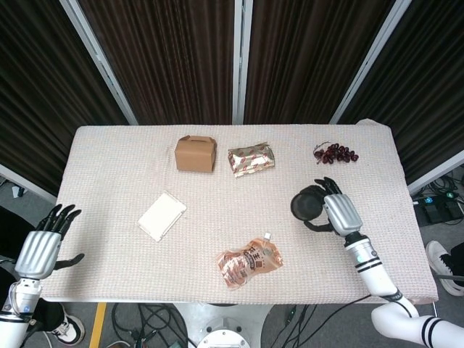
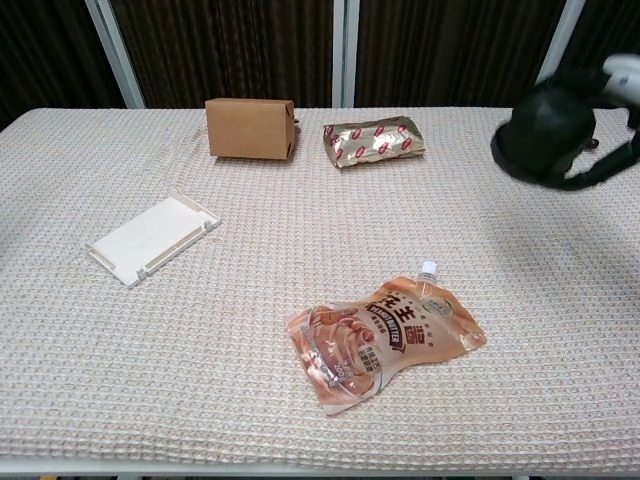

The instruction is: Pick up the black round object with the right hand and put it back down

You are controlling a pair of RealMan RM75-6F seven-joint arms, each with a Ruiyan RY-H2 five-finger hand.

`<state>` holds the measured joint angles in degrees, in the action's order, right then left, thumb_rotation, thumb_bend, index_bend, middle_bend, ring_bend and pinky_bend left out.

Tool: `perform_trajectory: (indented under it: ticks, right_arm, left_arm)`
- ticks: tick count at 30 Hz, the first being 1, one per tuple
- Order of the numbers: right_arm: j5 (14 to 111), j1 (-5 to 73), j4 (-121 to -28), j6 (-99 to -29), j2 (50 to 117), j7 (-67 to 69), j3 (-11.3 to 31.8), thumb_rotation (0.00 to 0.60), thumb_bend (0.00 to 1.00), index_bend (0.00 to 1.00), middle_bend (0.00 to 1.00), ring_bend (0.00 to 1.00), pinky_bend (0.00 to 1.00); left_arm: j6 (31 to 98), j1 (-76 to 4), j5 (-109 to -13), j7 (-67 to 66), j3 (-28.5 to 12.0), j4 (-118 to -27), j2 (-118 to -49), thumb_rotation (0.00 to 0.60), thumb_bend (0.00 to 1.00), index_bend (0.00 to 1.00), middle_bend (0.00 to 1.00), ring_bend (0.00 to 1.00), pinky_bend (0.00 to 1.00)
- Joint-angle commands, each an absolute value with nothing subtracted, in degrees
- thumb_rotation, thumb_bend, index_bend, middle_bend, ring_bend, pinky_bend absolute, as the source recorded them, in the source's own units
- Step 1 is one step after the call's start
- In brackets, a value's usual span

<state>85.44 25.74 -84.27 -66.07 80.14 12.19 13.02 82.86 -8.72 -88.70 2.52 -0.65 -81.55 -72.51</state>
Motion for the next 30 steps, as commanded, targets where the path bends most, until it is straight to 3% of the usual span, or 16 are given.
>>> perform_trajectory:
  ticks: [1,4,8,12,16,25,30]
  right_arm:
    - [99.75,21.21,-98.17,-96.46,75.25,10.94,16.75,0.600,0.17,0.35,0.45,0.10,0.00]
    - [95.73,21.59,-93.30,-90.86,77.26,8.04,14.16,0.600,0.17,0.35,0.45,0.10,0.00]
    - [81.77,24.98,-82.50,-71.35,82.20,2.26,10.66,0.600,0.17,0.35,0.45,0.10,0.00]
    - [73.39,27.32,-74.82,-59.20,86.74,-1.59,8.64,0.600,0.17,0.36,0.45,0.10,0.00]
    - [73.46,28.12,-73.67,-58.78,88.08,-4.63,8.16,0.600,0.18,0.36,0.45,0.10,0.00]
    - [72.39,28.77,-81.60,-61.27,83.93,-7.65,11.01,0.600,0.18,0.37,0.45,0.10,0.00]
    - [75.77,30.93,-88.98,-57.25,84.66,-5.74,8.59,0.600,0.18,0.37,0.45,0.10,0.00]
  left_arm:
    - [82.83,-8.75,-88.75,2.72,-0.63,-81.34,-72.57,0.600,0.02,0.13,0.07,0.00,0.22]
    - [82.78,-8.75,-88.81,2.87,-0.54,-81.22,-72.64,0.600,0.02,0.13,0.07,0.00,0.22]
    - [82.73,-8.70,-88.85,2.87,-0.39,-81.24,-72.73,0.600,0.02,0.13,0.07,0.00,0.22]
    - [82.87,-8.49,-88.70,2.79,-0.33,-81.36,-72.63,0.600,0.02,0.13,0.07,0.00,0.22]
    - [82.45,-8.51,-88.40,2.87,-0.29,-81.25,-72.56,0.600,0.02,0.13,0.07,0.00,0.22]
    - [82.49,-8.61,-88.65,3.35,-0.28,-80.80,-72.89,0.600,0.02,0.13,0.07,0.00,0.22]
    - [82.36,-8.61,-88.14,3.27,-0.54,-80.83,-72.86,0.600,0.02,0.13,0.07,0.00,0.22]
